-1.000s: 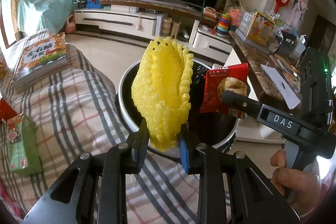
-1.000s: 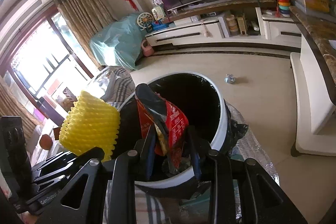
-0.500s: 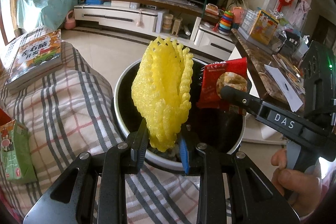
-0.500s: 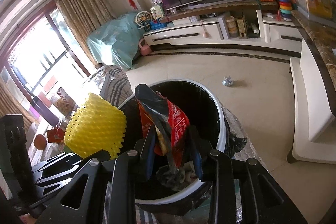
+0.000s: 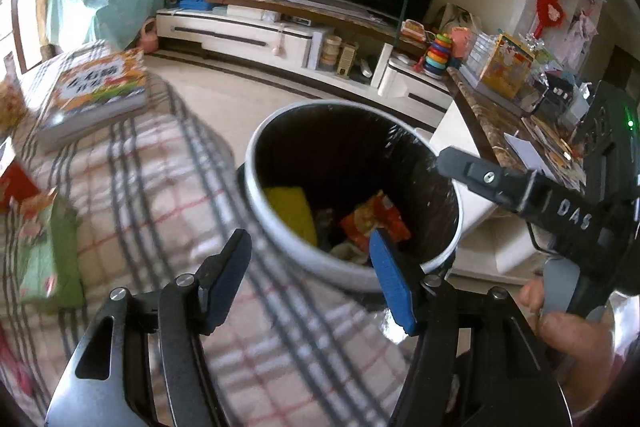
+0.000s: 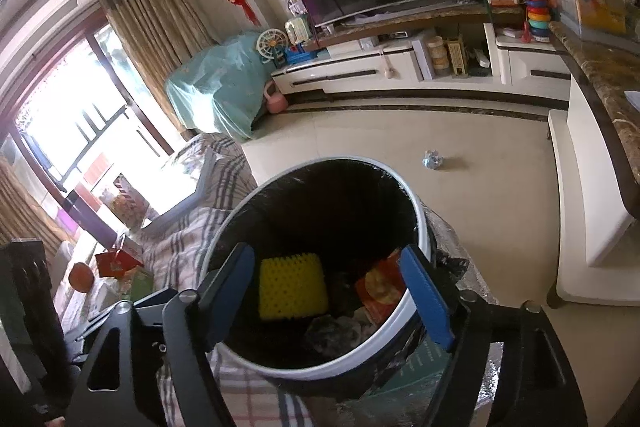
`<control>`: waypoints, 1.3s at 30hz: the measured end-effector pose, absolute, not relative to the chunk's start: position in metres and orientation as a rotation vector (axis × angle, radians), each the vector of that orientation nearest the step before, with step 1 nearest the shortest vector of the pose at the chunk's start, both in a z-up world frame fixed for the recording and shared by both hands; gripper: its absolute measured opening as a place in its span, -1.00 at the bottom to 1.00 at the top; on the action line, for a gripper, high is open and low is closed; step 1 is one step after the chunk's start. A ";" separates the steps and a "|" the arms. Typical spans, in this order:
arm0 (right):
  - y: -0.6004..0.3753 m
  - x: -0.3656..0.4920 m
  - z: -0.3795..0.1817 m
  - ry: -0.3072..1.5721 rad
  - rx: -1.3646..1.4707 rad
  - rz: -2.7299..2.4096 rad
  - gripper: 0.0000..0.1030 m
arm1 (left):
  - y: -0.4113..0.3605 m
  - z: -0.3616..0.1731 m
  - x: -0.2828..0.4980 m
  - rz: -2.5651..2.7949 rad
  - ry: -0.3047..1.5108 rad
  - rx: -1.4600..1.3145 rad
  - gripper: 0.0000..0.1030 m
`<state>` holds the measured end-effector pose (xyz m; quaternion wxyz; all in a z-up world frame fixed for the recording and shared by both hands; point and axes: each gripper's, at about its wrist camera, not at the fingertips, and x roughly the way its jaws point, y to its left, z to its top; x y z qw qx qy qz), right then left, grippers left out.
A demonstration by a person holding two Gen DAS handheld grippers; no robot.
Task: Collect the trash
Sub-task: 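Open both tools to drop the net and packet into the bin, then move both open tools back over the bed toward remaining items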
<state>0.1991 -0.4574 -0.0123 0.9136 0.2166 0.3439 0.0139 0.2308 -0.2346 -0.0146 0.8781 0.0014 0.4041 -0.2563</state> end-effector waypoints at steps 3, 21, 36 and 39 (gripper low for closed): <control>-0.450 0.194 -0.012 0.706 0.459 0.044 0.64 | -0.213 -0.020 0.218 -0.498 0.844 -0.010 0.22; -0.356 0.176 -0.022 0.759 0.394 0.209 0.67 | -0.087 -0.031 0.173 -0.296 0.843 -0.151 0.23; -0.284 0.172 -0.029 0.807 0.343 0.325 0.88 | -0.010 -0.042 0.153 -0.140 0.859 -0.233 0.40; -0.272 0.173 -0.029 0.814 0.334 0.341 0.88 | 0.008 -0.044 0.151 -0.108 0.857 -0.256 0.41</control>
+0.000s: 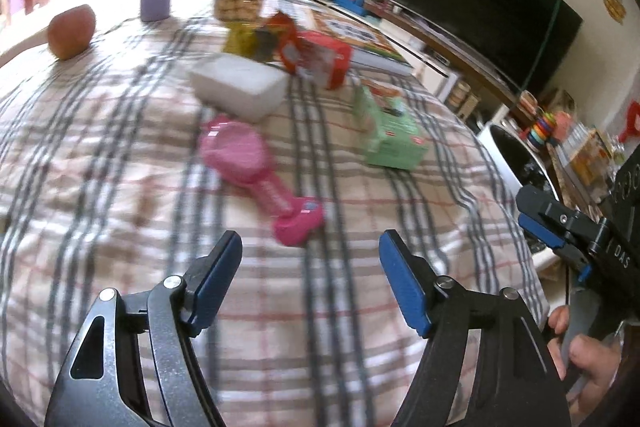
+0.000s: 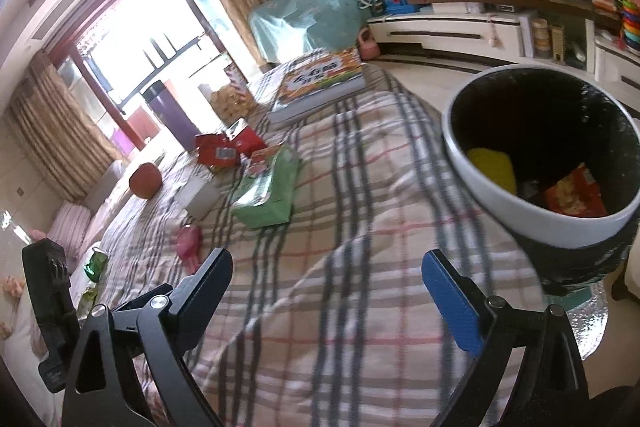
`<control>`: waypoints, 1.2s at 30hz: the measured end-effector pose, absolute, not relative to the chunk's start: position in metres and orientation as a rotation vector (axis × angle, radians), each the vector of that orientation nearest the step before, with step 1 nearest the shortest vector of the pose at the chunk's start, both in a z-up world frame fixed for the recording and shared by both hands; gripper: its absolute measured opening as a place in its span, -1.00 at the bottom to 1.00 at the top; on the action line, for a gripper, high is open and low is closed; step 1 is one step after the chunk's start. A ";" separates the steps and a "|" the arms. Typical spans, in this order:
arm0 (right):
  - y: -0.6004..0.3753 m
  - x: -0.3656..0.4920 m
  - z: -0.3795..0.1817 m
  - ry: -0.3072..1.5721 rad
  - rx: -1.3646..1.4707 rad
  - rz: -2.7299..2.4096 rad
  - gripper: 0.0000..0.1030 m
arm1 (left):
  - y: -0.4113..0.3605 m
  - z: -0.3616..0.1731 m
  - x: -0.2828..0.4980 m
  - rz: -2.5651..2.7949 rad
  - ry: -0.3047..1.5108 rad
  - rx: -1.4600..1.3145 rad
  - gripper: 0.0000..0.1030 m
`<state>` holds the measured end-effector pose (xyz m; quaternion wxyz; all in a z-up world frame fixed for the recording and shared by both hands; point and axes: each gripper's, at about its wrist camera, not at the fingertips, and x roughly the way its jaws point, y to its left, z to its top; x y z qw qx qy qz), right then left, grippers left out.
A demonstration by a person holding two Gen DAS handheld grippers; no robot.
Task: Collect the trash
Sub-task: 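Move both open tools back over the bed toward remaining items, then grasp the pink hairbrush with the left tool while the right tool grasps the green milk carton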
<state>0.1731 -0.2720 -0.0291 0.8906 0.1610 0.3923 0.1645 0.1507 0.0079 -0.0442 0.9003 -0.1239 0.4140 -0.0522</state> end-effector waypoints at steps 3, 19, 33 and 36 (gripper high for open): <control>-0.262 0.177 -0.030 0.824 0.328 0.356 0.88 | 0.021 -0.046 0.151 -0.083 0.858 -0.273 0.42; -0.209 0.220 -0.040 0.859 0.270 0.413 0.88 | 0.040 -0.052 0.175 -0.044 0.880 -0.283 0.42; -0.174 0.270 -0.060 0.906 0.160 0.410 0.70 | 0.027 -0.060 0.207 -0.018 0.888 -0.179 0.30; -0.176 0.272 -0.061 0.902 0.126 0.394 0.27 | 0.022 -0.059 0.211 -0.028 0.887 -0.157 -0.10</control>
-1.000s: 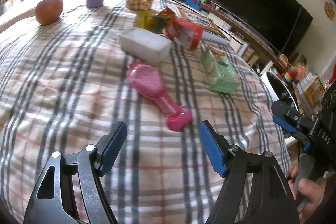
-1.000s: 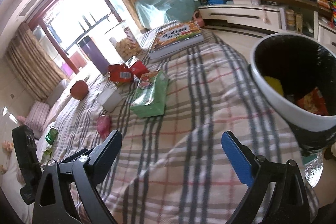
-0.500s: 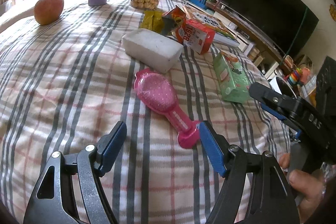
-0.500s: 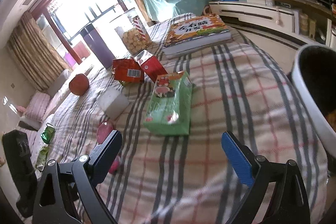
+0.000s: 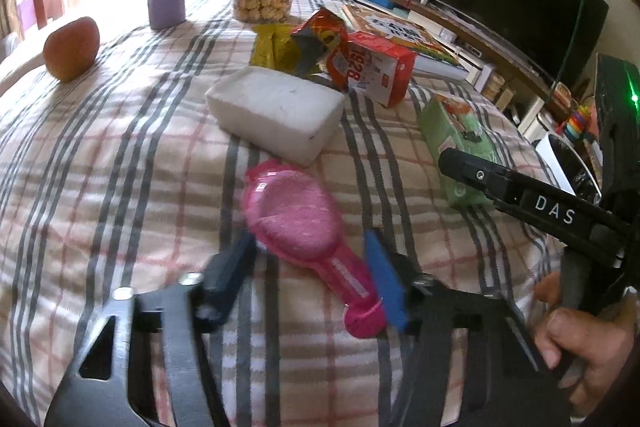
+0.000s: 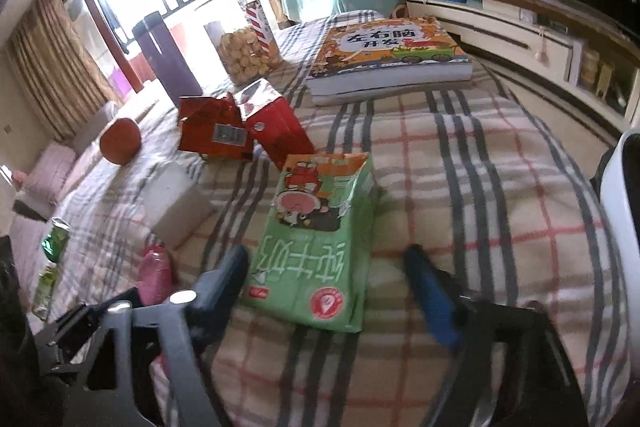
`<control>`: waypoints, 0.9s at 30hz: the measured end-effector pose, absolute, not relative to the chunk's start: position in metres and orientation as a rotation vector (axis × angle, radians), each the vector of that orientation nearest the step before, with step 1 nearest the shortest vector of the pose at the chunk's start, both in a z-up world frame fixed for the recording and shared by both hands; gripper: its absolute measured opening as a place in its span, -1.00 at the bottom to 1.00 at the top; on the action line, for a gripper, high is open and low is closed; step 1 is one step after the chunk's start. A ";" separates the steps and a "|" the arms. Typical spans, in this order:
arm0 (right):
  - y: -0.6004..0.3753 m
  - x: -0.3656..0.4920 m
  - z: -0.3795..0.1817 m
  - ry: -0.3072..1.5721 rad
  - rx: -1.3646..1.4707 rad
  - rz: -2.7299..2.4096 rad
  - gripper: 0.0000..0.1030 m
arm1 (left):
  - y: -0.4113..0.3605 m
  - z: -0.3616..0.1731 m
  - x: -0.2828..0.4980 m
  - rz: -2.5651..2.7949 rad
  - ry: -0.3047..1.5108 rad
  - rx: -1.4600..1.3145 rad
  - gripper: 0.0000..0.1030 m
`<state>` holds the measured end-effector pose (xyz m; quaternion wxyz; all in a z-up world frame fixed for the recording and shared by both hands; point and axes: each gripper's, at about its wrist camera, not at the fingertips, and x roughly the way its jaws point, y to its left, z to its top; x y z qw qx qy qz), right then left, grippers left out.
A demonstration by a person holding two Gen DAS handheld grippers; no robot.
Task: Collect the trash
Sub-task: 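Grasp the pink hairbrush with the left tool while the right tool grasps the green milk carton, then carry the hairbrush and milk carton with both tools over the bin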
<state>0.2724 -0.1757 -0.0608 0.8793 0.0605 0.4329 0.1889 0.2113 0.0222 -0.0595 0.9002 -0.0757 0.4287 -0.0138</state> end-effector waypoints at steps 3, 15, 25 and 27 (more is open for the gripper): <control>-0.184 0.271 -0.060 0.907 0.137 0.403 0.07 | 0.017 -0.059 0.213 -0.055 0.884 -0.140 -0.36; -0.227 0.232 -0.052 0.893 0.210 0.409 0.06 | -0.014 -0.045 0.195 -0.177 0.836 -0.120 -0.57; -0.269 0.201 -0.037 0.856 0.268 0.368 0.06 | -0.049 -0.040 0.185 -0.271 0.837 -0.115 -0.58; -0.278 0.197 -0.034 0.849 0.279 0.357 0.06 | -0.056 -0.038 0.184 -0.288 0.836 -0.108 -0.58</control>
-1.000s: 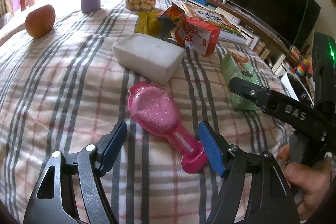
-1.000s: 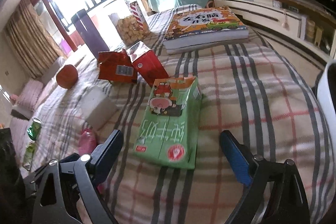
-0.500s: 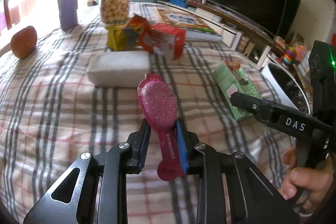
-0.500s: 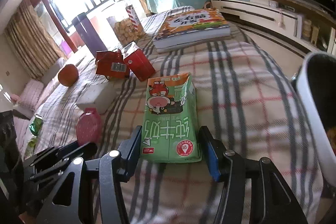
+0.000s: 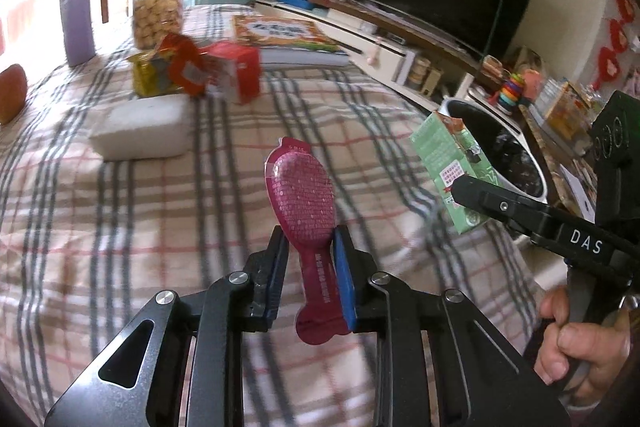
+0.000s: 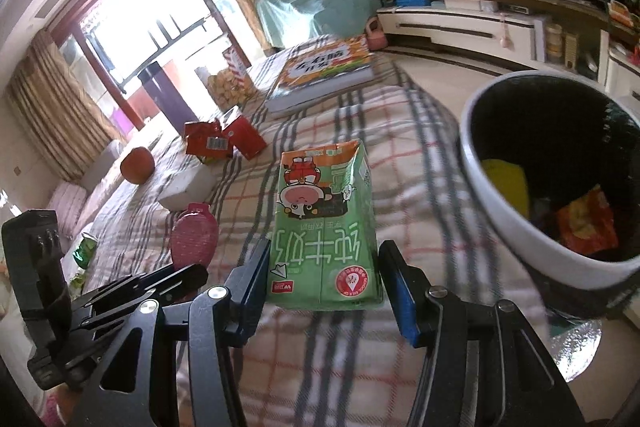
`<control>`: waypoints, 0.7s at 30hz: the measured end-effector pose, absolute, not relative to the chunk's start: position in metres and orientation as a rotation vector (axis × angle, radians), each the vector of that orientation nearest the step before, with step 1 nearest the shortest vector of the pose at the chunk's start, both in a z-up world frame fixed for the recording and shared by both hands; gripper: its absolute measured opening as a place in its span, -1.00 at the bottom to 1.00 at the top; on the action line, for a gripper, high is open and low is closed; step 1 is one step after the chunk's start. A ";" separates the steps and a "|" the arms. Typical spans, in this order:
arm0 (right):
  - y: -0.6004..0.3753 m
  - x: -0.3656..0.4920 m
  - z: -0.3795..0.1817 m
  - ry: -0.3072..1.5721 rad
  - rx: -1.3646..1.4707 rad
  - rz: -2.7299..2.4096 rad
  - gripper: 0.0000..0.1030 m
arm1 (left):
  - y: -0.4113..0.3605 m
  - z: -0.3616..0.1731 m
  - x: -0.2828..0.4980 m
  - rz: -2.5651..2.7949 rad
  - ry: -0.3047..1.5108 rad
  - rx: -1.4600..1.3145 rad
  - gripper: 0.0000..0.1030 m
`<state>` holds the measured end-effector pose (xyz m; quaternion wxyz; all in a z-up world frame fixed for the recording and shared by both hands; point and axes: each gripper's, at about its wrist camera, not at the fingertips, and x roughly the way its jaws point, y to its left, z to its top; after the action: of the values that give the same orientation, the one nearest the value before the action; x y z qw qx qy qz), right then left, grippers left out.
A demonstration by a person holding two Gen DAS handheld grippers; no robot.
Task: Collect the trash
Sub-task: 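Carry the hairbrush and milk carton with both tools over the bin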
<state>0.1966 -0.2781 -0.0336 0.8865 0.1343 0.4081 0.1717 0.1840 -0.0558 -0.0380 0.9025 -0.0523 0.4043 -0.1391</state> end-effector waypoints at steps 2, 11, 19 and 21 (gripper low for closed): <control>-0.286 0.193 -0.032 0.842 0.289 0.346 0.06 | -0.064 -0.036 0.183 -0.306 0.834 -0.101 -0.58; -0.321 0.177 -0.025 0.814 0.328 0.289 0.06 | -0.097 -0.030 0.184 -0.369 0.836 -0.089 -0.58; -0.353 0.168 -0.023 0.792 0.365 0.235 0.06 | -0.131 -0.022 0.188 -0.427 0.831 -0.055 -0.59; -0.363 0.166 -0.022 0.785 0.372 0.222 0.06 | -0.139 -0.020 0.189 -0.440 0.827 -0.045 -0.59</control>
<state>0.1663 -0.3626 -0.0223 0.9011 0.1797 0.3796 0.1076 0.1885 -0.1391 -0.0197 0.8919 -0.0218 0.3987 -0.2121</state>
